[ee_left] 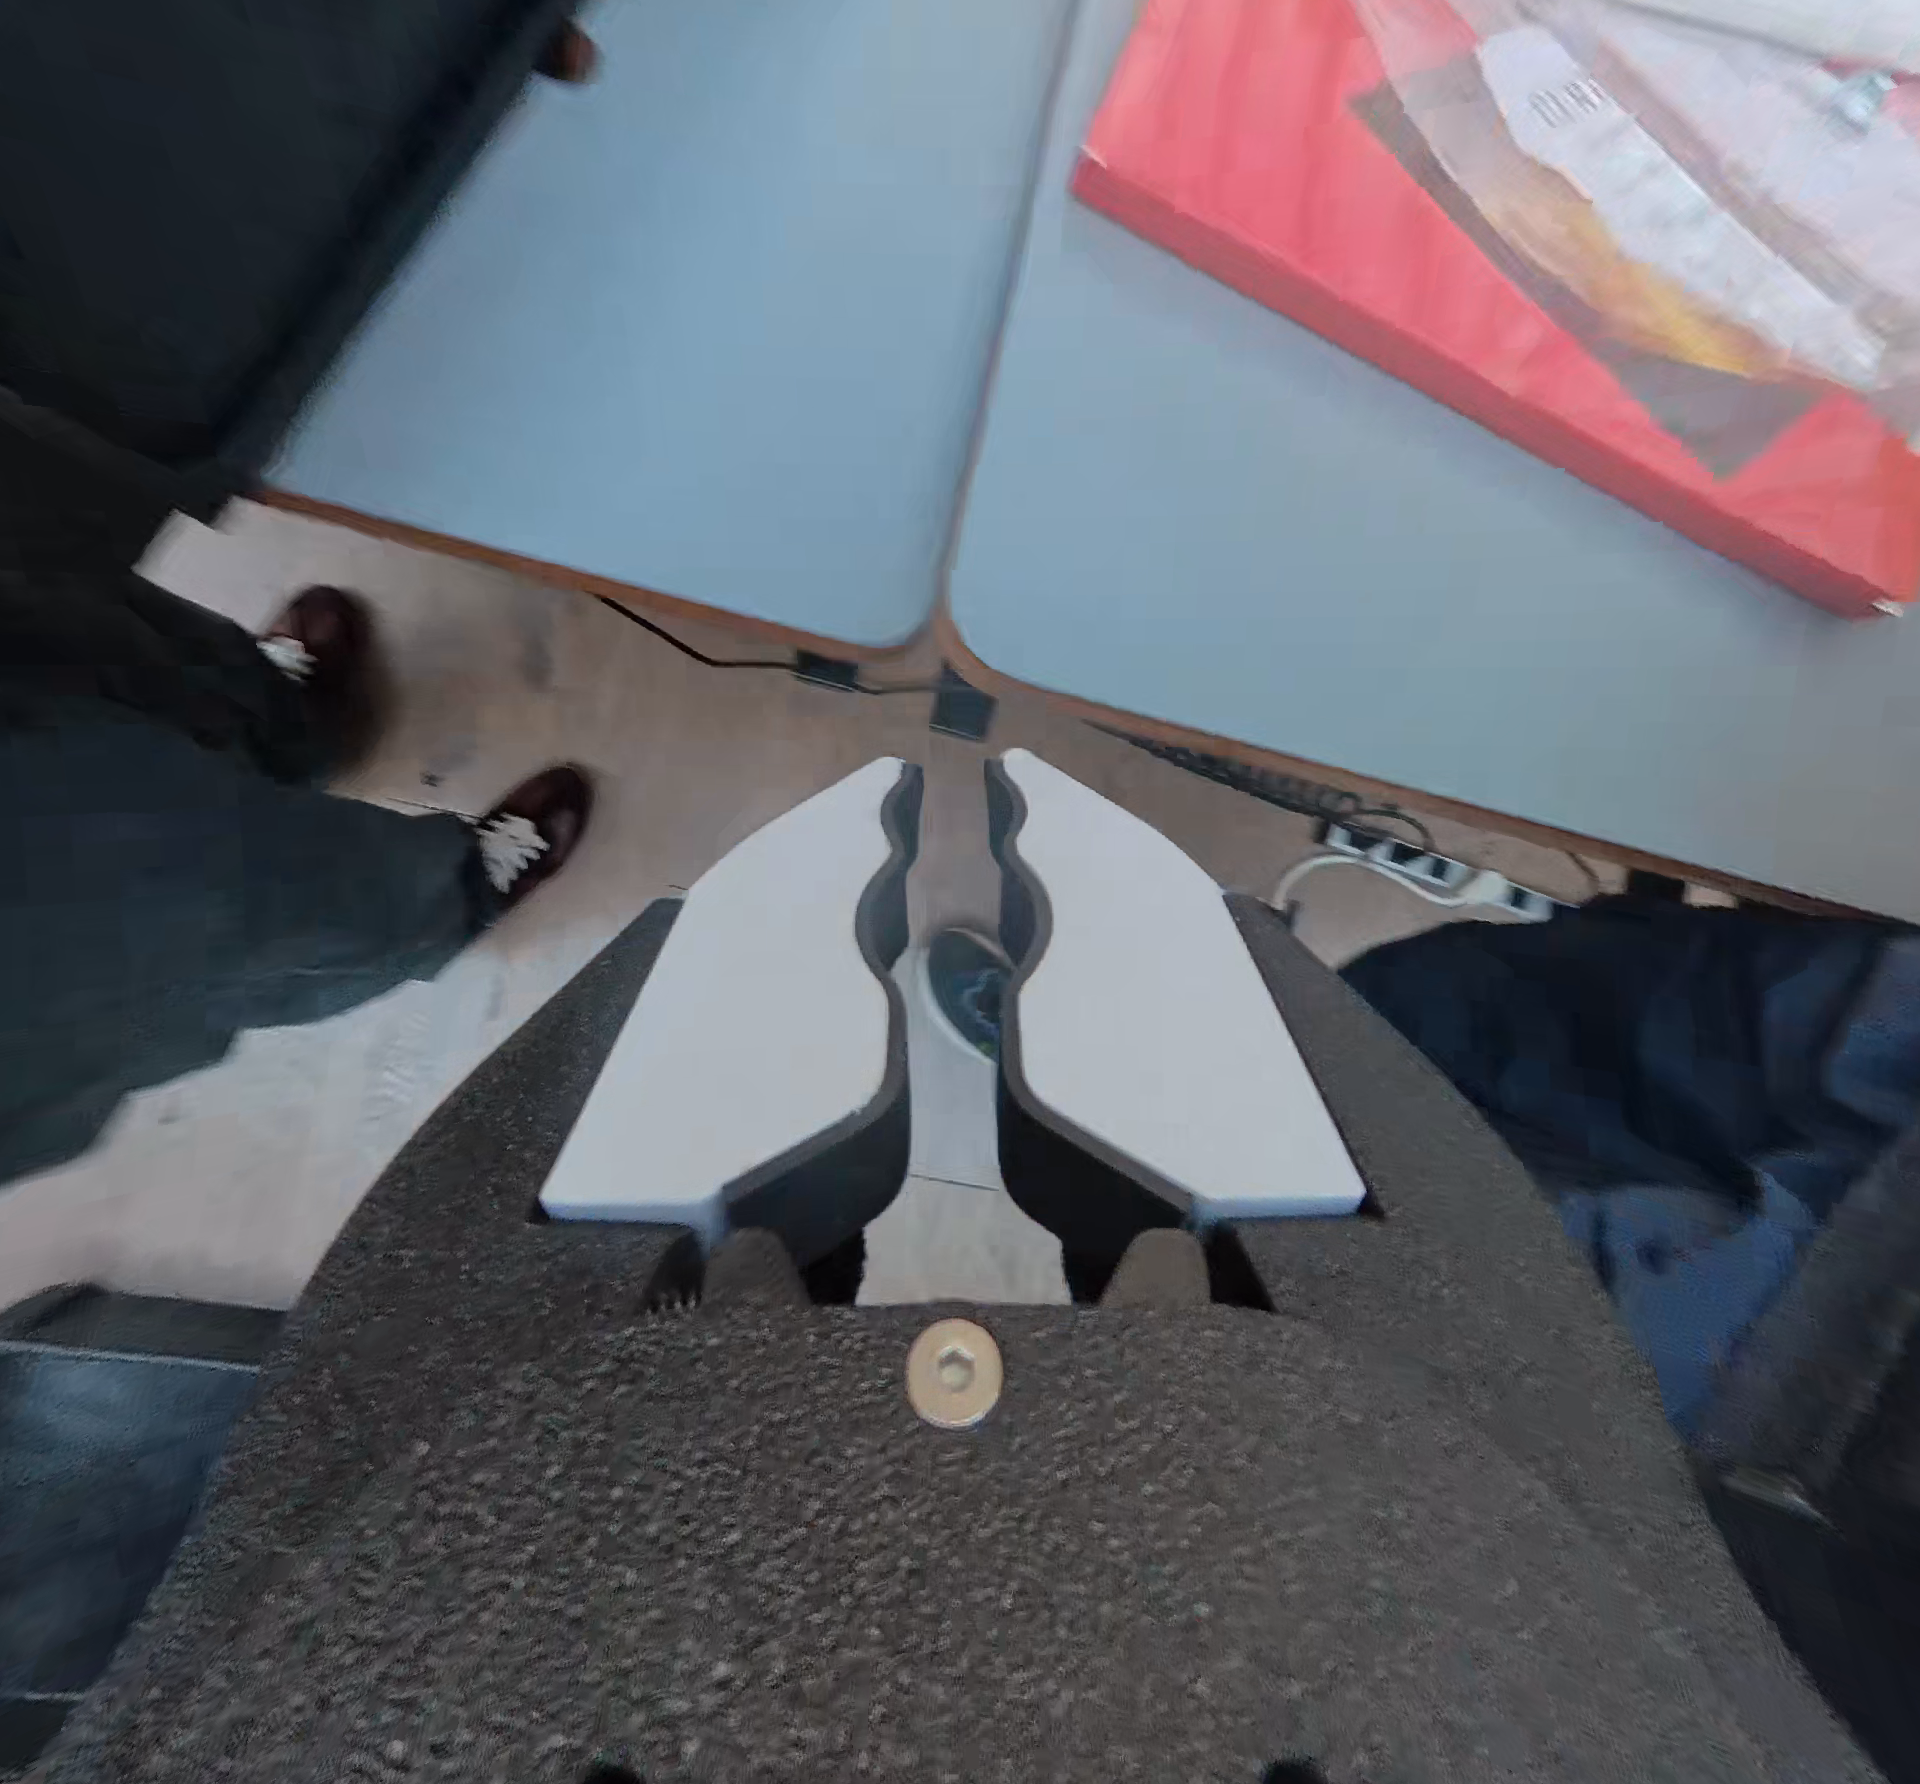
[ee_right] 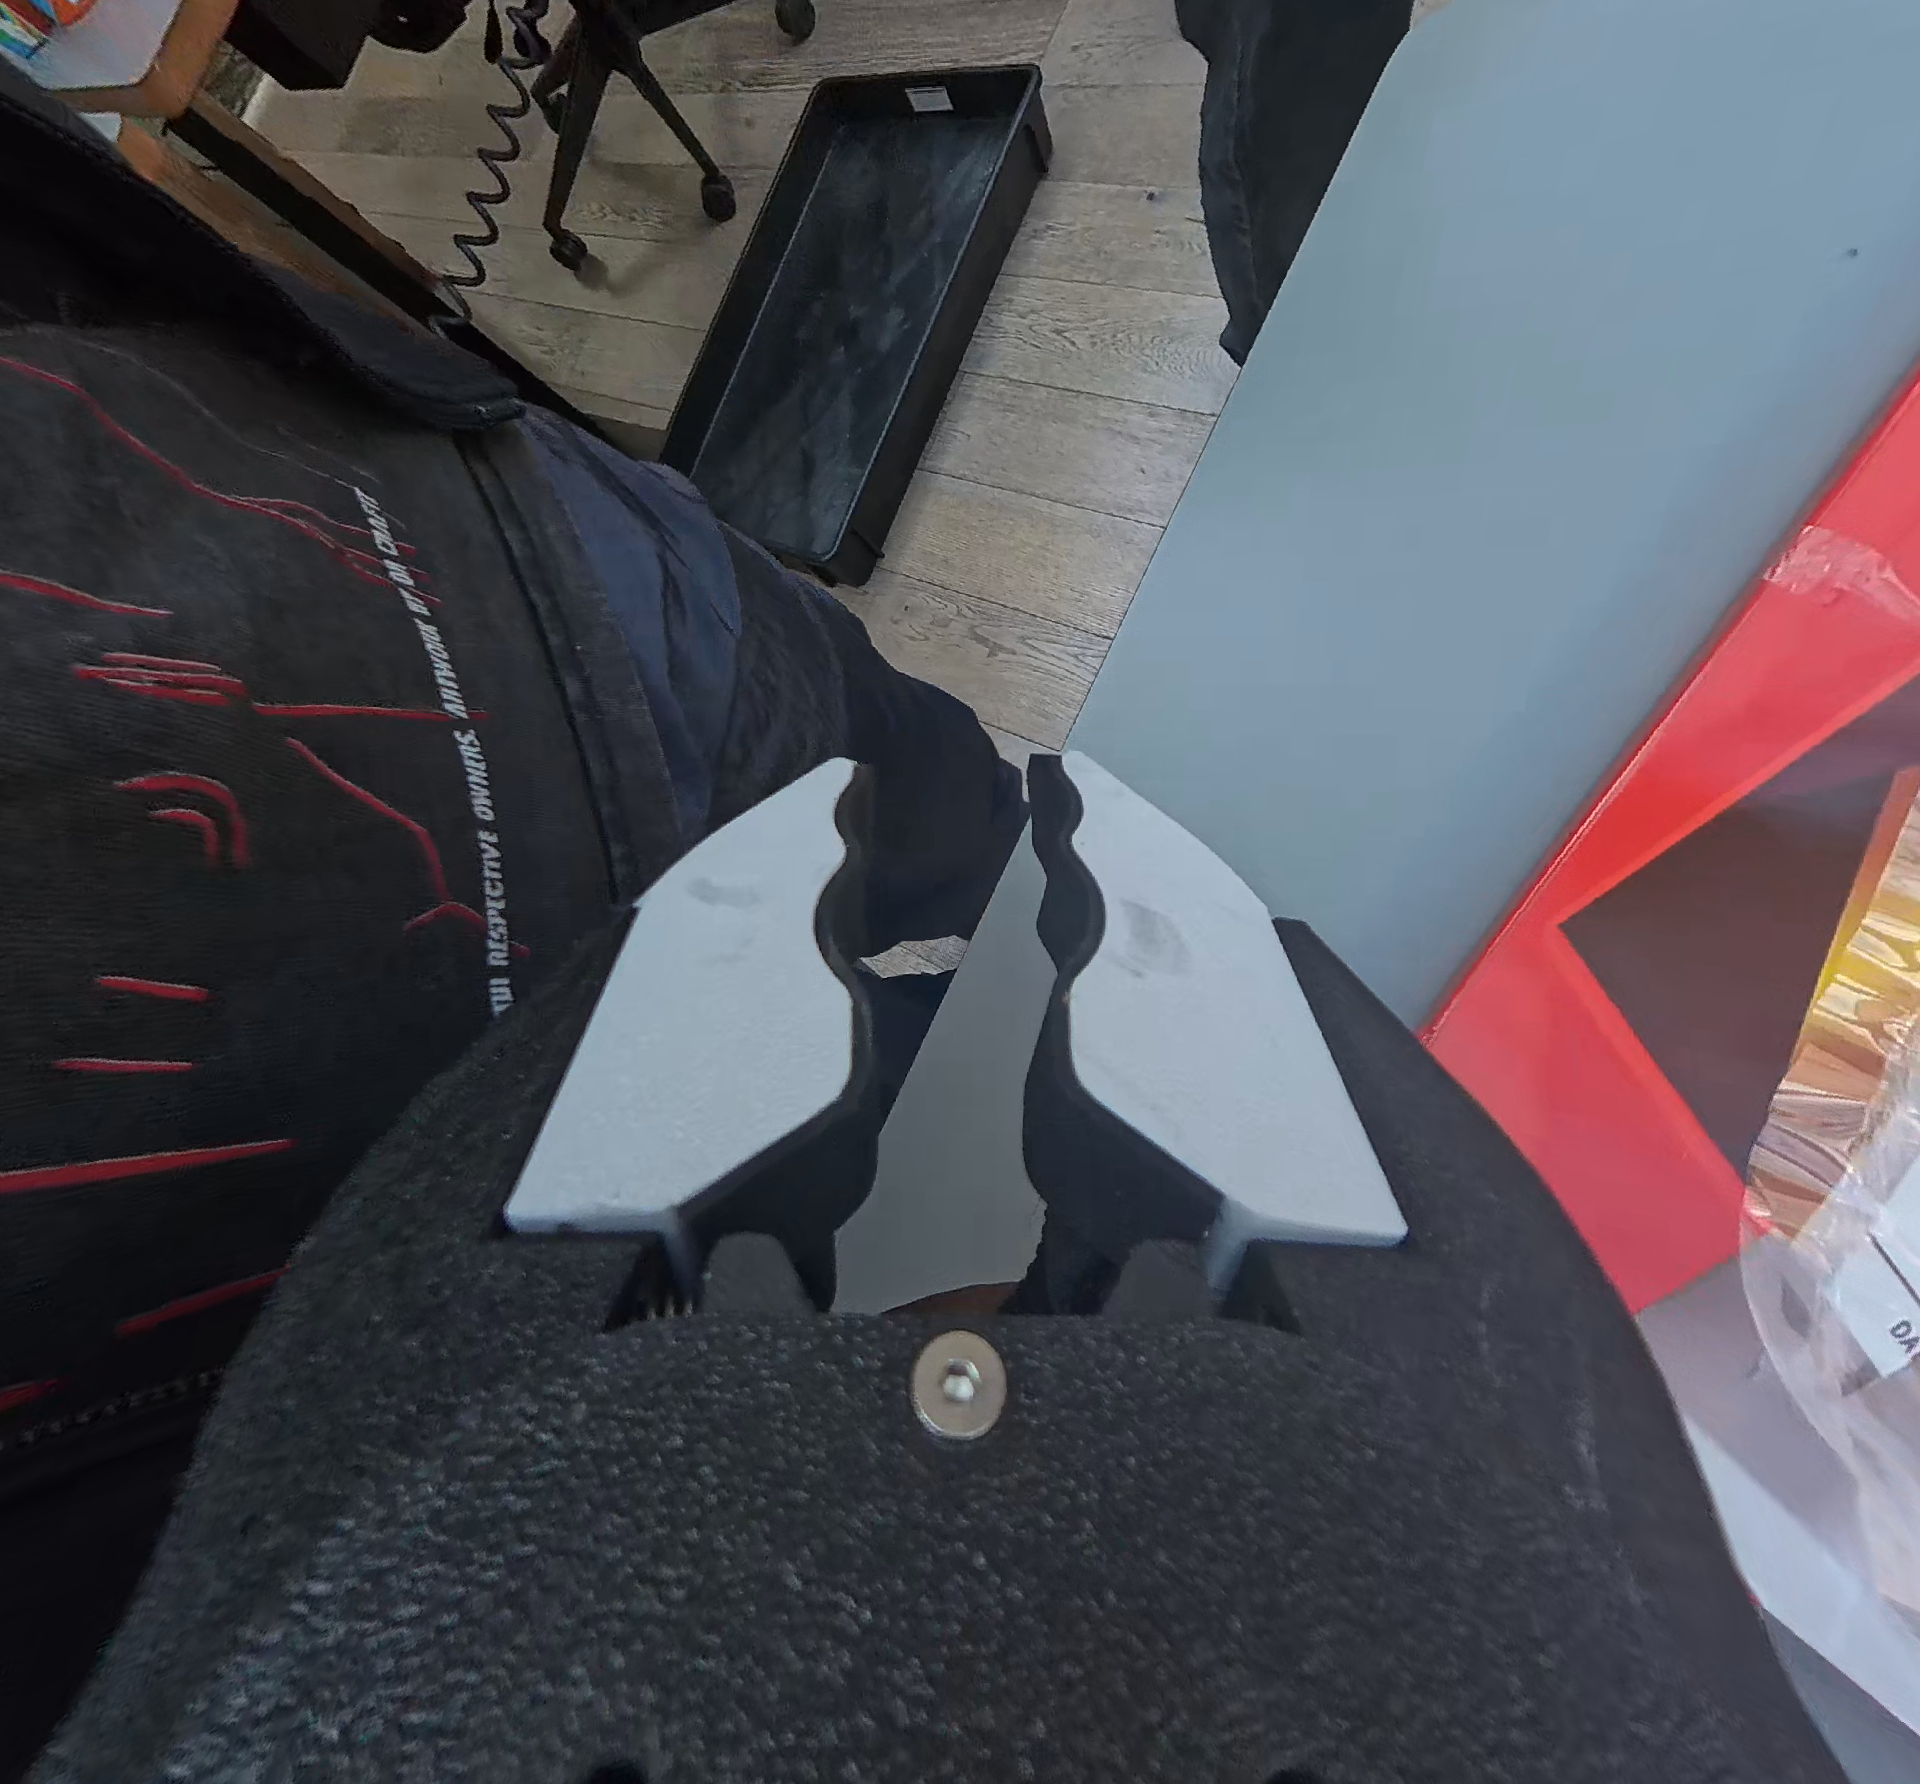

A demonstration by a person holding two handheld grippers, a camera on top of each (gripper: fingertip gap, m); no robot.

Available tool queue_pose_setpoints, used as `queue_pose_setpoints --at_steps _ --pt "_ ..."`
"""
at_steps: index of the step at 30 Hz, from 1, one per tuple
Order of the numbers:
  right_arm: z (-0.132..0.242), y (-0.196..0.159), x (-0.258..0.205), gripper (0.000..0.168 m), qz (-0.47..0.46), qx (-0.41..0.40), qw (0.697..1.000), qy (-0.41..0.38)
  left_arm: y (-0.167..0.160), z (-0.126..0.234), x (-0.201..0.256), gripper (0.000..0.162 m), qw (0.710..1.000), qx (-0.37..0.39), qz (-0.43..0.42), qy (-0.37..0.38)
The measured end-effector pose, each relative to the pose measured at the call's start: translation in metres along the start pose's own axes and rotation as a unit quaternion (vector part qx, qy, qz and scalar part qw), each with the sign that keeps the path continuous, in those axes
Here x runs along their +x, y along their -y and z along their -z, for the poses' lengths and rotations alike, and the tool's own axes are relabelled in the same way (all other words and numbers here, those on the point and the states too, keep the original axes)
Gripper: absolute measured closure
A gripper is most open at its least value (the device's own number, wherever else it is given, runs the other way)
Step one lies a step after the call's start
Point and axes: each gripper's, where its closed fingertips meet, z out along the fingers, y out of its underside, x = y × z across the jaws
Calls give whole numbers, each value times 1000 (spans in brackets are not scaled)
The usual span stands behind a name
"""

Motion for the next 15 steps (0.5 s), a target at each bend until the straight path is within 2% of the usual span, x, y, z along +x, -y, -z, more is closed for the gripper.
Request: queue_pose_setpoints --at_steps 1,5,7,11,15 --pt "2 1 0 139 -5 4 1000 -2 23 -1 -22 150 999 3 -25 31" --pt "6 7 -1 139 -28 21 999 -9 107 -21 -103 151 989 -8 -92 111" --pt "8 9 1 139 -32 19 999 -17 130 -42 -132 151 986 -33 -102 124" --pt "18 22 9 139 -56 31 997 -45 148 -81 -172 151 983 -74 -103 130" --pt "23 35 18 139 -85 53 993 -56 152 -104 -197 151 977 -114 -121 130"
